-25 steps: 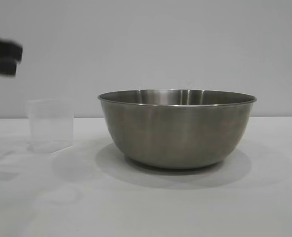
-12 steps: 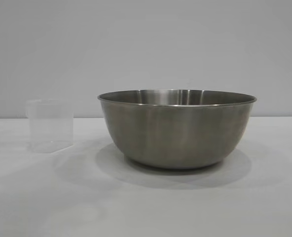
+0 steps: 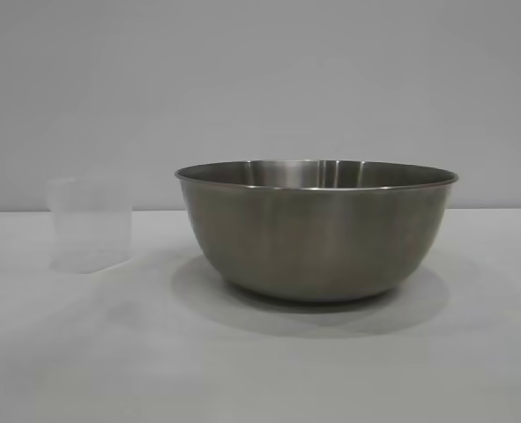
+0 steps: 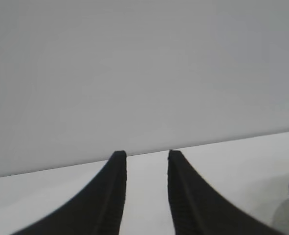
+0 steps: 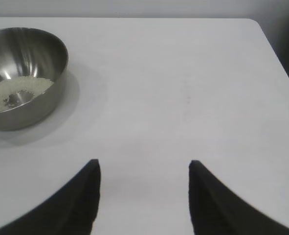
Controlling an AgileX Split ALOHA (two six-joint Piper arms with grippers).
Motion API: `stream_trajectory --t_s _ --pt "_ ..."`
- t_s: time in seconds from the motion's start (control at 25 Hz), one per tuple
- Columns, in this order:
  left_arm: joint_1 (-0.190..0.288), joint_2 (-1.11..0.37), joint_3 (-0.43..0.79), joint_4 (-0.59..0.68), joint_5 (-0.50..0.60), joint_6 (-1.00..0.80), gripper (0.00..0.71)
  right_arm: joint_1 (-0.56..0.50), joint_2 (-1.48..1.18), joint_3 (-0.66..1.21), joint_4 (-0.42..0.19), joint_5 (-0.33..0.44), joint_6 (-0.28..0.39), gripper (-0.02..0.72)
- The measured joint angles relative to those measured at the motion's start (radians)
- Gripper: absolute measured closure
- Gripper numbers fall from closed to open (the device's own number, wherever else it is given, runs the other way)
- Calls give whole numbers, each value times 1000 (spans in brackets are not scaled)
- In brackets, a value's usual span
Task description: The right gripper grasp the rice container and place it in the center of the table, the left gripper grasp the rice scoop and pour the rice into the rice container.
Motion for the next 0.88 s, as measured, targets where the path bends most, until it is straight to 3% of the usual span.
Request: stream_trajectory --t_s 0.52,0.88 --pt "0 -281 3 0 402 48 529 0 0 0 0 0 0 314" --pt "0 -479 -144 70 831 2 529 0 0 0 0 0 0 314"
